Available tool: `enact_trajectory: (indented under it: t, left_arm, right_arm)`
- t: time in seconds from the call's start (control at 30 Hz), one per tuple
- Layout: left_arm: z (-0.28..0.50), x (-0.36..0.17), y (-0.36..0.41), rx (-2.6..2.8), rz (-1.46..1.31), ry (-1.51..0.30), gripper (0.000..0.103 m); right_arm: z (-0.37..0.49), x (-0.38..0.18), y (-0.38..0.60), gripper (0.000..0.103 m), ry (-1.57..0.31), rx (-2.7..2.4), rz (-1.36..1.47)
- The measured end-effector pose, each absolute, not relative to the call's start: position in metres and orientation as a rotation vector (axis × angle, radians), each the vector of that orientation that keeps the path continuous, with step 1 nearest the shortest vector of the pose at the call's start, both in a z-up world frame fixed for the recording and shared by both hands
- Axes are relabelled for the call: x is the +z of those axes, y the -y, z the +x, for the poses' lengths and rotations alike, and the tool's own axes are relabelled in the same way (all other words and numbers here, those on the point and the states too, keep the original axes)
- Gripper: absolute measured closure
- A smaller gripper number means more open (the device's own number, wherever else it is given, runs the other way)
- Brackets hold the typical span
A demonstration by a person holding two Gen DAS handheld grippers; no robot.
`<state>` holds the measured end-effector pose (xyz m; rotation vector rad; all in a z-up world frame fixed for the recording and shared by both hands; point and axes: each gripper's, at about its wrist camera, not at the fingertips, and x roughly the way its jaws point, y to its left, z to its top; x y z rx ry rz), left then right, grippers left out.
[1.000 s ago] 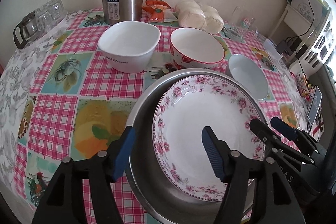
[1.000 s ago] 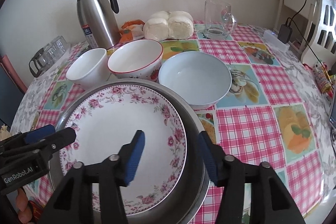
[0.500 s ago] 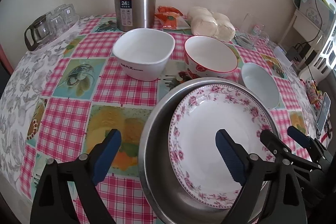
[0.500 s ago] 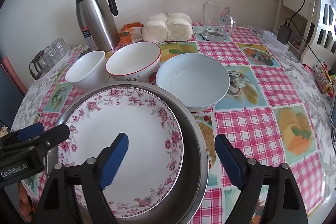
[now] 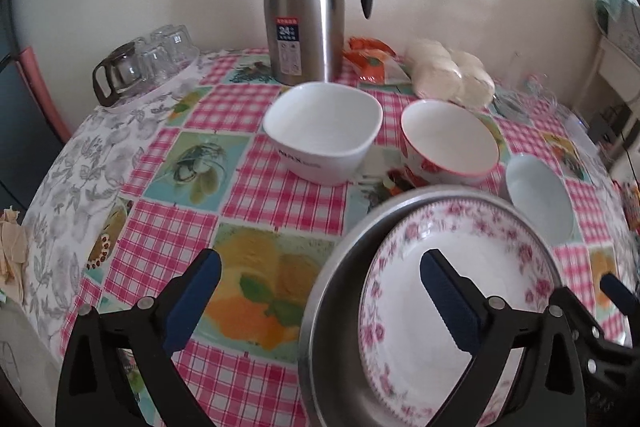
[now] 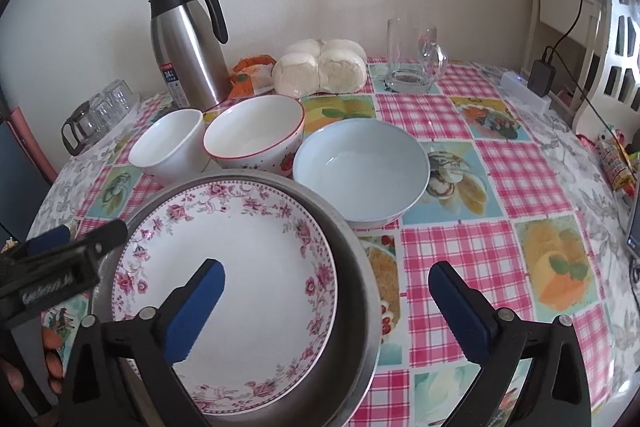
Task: Organize plates and bowls
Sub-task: 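Open both grippers and lift them away from the floral plate toward the red-rimmed bowl, then close the right gripper on the red-rimmed white bowl rim while the left gripper grips it too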
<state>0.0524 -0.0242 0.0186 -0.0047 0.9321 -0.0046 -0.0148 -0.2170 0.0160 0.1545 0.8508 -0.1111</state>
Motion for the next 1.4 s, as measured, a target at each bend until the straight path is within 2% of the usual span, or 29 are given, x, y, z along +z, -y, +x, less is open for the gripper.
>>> enact_trajectory:
  t: [0.47, 1.23, 1.4]
  left_arm:
    - [0.082, 0.054, 0.044, -0.043, -0.100, -0.830, 0.003]
    - [0.152, 0.020, 0.053, -0.158, -0.253, -1.034, 0.003]
    - [0.161, 0.017, 0.055, -0.197, -0.296, -1.028, 0.003]
  right_arm:
    - [-0.002, 0.047, 0.231, 0.000, -0.767, -0.185, 0.160]
    - [0.092, 0.069, 0.234, 0.001, -0.923, -0.226, 0.012]
    - [0.111, 0.075, 0.236, 0.001, -0.931, -0.222, 0.009]
